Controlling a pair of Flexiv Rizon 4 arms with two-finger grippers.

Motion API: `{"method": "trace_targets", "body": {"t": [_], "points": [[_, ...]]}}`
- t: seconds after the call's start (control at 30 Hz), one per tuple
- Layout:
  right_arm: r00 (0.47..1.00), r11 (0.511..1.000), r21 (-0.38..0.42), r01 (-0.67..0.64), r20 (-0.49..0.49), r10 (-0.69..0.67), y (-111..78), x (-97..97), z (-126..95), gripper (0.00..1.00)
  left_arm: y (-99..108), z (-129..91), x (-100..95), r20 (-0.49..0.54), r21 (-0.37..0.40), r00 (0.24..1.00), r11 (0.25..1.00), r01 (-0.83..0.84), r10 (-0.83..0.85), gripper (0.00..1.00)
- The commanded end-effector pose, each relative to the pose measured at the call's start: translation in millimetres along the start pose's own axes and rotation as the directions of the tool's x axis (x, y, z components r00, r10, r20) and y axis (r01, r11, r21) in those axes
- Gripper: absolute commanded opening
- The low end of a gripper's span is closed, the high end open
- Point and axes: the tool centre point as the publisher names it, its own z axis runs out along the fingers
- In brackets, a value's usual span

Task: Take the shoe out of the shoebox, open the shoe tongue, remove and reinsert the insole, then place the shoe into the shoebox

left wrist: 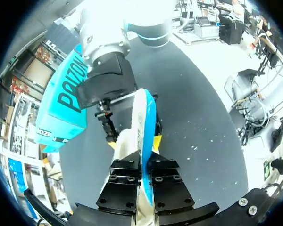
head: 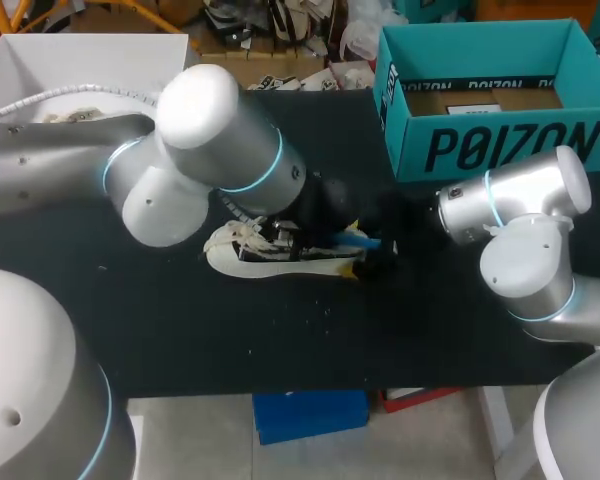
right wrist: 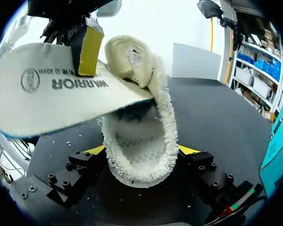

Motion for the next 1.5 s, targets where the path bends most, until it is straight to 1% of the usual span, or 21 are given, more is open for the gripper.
{"method": "trace_targets", "body": {"t": [0.03, 0.1, 0.23, 0.33, 0.4, 1.0, 1.07, 1.13, 1.2, 1.3, 1.5], "points": [[1.000, 1.000, 0.002, -0.002, 0.000, 0.002, -1.1, -1.2, 1, 0.00, 1, -41, 0.9, -0.015, 0.168, 1.000, 0.986, 0.014, -0.012, 0.00], [1.000, 1.000, 0.002, -0.002, 0.000, 0.002, -1.1, -1.2, 1, 0.00, -6, -50, -5.9, -0.037, 0.250, 0.998, 0.967, 0.050, -0.042, 0.00], [1.000, 1.000, 0.002, -0.002, 0.000, 0.002, -1.1, -1.2, 1, 0.00, -25, -63, -18.3, -0.071, 0.382, 0.995, 0.920, 0.090, -0.068, 0.00], [1.000, 1.000, 0.002, -0.002, 0.000, 0.002, -1.1, -1.2, 1, 0.00, -38, -76, -28.3, -0.103, 0.500, 0.992, 0.859, 0.111, -0.068, 0.00], [1.000, 1.000, 0.002, -0.002, 0.000, 0.002, -1.1, -1.2, 1, 0.00, -46, -87, -35.9, -0.164, 0.606, 0.985, 0.784, 0.137, -0.046, 0.00], [1.000, 1.000, 0.002, -0.002, 0.000, 0.002, -1.1, -1.2, 1, 0.00, -46, -87, -35.9, -0.164, 0.606, 0.985, 0.784, 0.137, -0.046, 0.00], [1.000, 1.000, 0.002, -0.002, 0.000, 0.002, -1.1, -1.2, 1, 0.00, -45, -98, -30.5, -0.177, 0.642, 0.979, 0.743, 0.189, -0.097, 0.00], [1.000, 1.000, 0.002, -0.002, 0.000, 0.002, -1.1, -1.2, 1, 0.00, -48, -110, -29.2, -0.181, 0.659, 0.977, 0.723, 0.208, -0.117, 0.00], [1.000, 1.000, 0.002, -0.002, 0.000, 0.002, -1.1, -1.2, 1, 0.00, -54, -126, -31.4, -0.180, 0.692, 0.974, 0.686, 0.225, -0.137, 0.00], [1.000, 1.000, 0.002, -0.002, 0.000, 0.002, -1.1, -1.2, 1, 0.00, -64, -141, -33.9, -0.193, 0.717, 0.970, 0.654, 0.244, -0.151, 0.00], [1.000, 1.000, 0.002, -0.002, 0.000, 0.002, -1.1, -1.2, 1, 0.00, -87, -172, -38.6, -0.262, 0.770, 0.952, 0.561, 0.306, -0.159, 0.00]]}}
